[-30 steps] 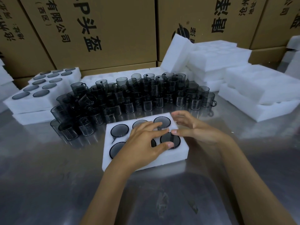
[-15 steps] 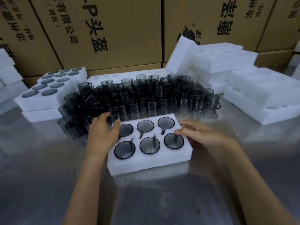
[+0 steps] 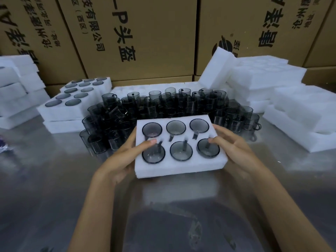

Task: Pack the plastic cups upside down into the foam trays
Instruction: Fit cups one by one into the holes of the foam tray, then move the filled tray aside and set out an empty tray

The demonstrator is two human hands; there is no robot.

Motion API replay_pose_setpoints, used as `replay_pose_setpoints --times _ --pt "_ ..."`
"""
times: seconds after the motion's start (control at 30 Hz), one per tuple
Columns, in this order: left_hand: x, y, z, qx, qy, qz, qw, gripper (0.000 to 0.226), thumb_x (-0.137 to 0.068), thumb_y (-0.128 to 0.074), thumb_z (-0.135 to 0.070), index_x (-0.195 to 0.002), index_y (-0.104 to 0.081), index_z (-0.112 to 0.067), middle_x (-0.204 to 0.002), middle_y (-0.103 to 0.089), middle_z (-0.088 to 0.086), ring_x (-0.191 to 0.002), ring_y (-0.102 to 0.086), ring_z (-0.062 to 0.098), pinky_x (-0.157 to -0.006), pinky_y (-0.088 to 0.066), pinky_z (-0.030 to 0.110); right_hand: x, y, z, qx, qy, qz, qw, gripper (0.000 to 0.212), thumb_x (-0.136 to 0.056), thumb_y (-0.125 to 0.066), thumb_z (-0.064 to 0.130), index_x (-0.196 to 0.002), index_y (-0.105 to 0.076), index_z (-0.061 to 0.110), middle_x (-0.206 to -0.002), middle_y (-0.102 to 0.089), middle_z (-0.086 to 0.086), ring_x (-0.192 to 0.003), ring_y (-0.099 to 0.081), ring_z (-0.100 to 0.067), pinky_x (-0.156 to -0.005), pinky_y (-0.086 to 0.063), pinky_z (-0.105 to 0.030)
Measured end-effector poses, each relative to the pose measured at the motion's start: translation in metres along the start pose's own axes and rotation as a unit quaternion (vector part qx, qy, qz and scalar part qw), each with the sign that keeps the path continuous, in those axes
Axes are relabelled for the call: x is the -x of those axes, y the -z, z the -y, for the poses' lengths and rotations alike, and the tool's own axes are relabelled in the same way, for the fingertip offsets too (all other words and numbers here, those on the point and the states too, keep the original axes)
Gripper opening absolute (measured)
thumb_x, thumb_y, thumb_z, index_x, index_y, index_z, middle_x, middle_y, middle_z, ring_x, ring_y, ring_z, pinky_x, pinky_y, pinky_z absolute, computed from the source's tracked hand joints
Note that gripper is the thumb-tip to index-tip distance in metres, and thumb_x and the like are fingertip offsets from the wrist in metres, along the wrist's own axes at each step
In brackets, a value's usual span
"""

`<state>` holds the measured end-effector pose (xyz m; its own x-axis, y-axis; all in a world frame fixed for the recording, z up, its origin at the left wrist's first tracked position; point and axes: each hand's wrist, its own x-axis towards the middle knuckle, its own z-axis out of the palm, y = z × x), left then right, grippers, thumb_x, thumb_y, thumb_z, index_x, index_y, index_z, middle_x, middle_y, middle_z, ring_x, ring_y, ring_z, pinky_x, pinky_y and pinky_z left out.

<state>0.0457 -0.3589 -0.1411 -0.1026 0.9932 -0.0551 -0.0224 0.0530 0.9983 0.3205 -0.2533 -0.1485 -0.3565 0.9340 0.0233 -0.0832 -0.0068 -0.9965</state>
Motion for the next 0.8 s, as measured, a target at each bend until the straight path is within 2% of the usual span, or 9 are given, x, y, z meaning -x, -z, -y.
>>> replay_pose_setpoints --times 0.1,0.17,0.23,0.3,0.37,0.47,0.57,0.67,0.8 --pt "-0.004 0.007 0.000 0.061 -0.001 -0.015 0.998 0.060 -0.080 -0.080 -0.036 -0.135 -0.055 -0.043 -0.132 -0.066 -0.001 -0.119 -0.065 0.025 -0.092 -0.056 0.046 -0.002 -0.007 -0.005 -0.068 -0.033 -0.063 0.995 0.024 -0.091 -0.070 0.027 -0.113 -0.076 0.028 -0.108 -0.077 -0.001 -0.099 -0.074 -0.019 -0.078 -0.062 -0.036" --pt "-0.004 0.010 -0.002 0.112 -0.009 -0.057 0.992 0.054 -0.080 -0.077 -0.032 -0.132 -0.061 -0.034 -0.131 -0.066 0.005 -0.119 -0.064 0.029 -0.098 -0.052 0.050 -0.005 -0.015 -0.013 -0.107 -0.052 -0.105 0.987 0.027 -0.096 -0.062 0.032 -0.116 -0.074 0.019 -0.112 -0.076 -0.006 -0.105 -0.071 -0.030 -0.087 -0.057 -0.049" --pt "-0.004 0.009 -0.006 0.174 -0.013 -0.106 0.979 0.048 -0.081 -0.077 -0.032 -0.128 -0.066 -0.030 -0.129 -0.068 0.006 -0.117 -0.066 0.027 -0.099 -0.052 0.050 -0.006 -0.027 -0.021 -0.091 -0.048 -0.131 0.986 0.028 -0.101 -0.055 0.029 -0.115 -0.070 0.011 -0.112 -0.074 -0.010 -0.092 -0.074 -0.033 -0.074 -0.060 -0.043" --pt "-0.005 0.006 -0.012 0.254 -0.037 -0.134 0.957 0.047 -0.084 -0.074 -0.033 -0.130 -0.065 -0.026 -0.128 -0.068 0.004 -0.117 -0.066 0.025 -0.094 -0.056 0.047 -0.006 -0.038 -0.032 0.000 -0.023 -0.125 0.992 0.023 -0.104 -0.051 0.023 -0.103 -0.070 0.011 -0.102 -0.073 -0.010 -0.065 -0.072 -0.020 -0.056 -0.054 -0.025" --pt "-0.009 0.004 -0.023 0.334 -0.093 -0.145 0.927 0.045 -0.090 -0.069 -0.030 -0.133 -0.062 -0.021 -0.128 -0.069 0.005 -0.117 -0.066 0.024 -0.089 -0.058 0.045 -0.008 -0.046 -0.044 0.083 0.010 -0.111 0.990 0.025 -0.104 -0.048 0.016 -0.095 -0.070 0.010 -0.093 -0.072 -0.011 -0.053 -0.065 -0.008 -0.049 -0.047 -0.016" --pt "-0.021 0.014 -0.046 0.407 -0.167 -0.209 0.873 0.045 -0.091 -0.070 -0.024 -0.133 -0.059 -0.014 -0.122 -0.071 0.007 -0.113 -0.068 0.023 -0.083 -0.060 0.043 -0.015 -0.051 -0.050 0.105 0.034 -0.124 0.986 0.031 -0.104 -0.045 0.013 -0.084 -0.069 0.009 -0.076 -0.067 -0.009 -0.046 -0.058 -0.003 -0.043 -0.040 -0.011" --pt "-0.041 0.045 -0.072 0.396 -0.210 -0.273 0.851 0.048 -0.091 -0.070 -0.018 -0.137 -0.054 -0.011 -0.123 -0.071 0.009 -0.112 -0.069 0.024 -0.088 -0.059 0.046 -0.023 -0.052 -0.051 0.132 0.050 -0.141 0.980 0.034 -0.103 -0.047 0.017 -0.077 -0.068 0.011 -0.065 -0.066 -0.006 -0.046 -0.056 -0.004 -0.044 -0.040 -0.011" --pt "-0.061 0.085 -0.095 0.373 -0.218 -0.341 0.835 0.067 -0.088 -0.075 -0.015 -0.145 -0.040 -0.014 -0.130 -0.066 0.009 -0.111 -0.069 0.023 -0.089 -0.058 0.047 -0.031 -0.055 -0.054 0.160 0.055 -0.141 0.975 0.037 -0.102 -0.048 0.020 -0.072 -0.067 0.012 -0.062 -0.067 -0.005 -0.047 -0.056 -0.005 -0.050 -0.045 -0.015" --pt "-0.084 0.127 -0.108 0.349 -0.184 -0.446 0.804 0.096 -0.080 -0.082 -0.019 -0.153 -0.020 -0.027 -0.133 -0.056 -0.002 -0.104 -0.067 0.016 -0.083 -0.060 0.043 -0.036 -0.054 -0.059 0.187 0.046 -0.134 0.972 0.038 -0.102 -0.050 0.022 -0.069 -0.067 0.012 -0.060 -0.068 -0.004 -0.051 -0.061 -0.011 -0.060 -0.051 -0.040"
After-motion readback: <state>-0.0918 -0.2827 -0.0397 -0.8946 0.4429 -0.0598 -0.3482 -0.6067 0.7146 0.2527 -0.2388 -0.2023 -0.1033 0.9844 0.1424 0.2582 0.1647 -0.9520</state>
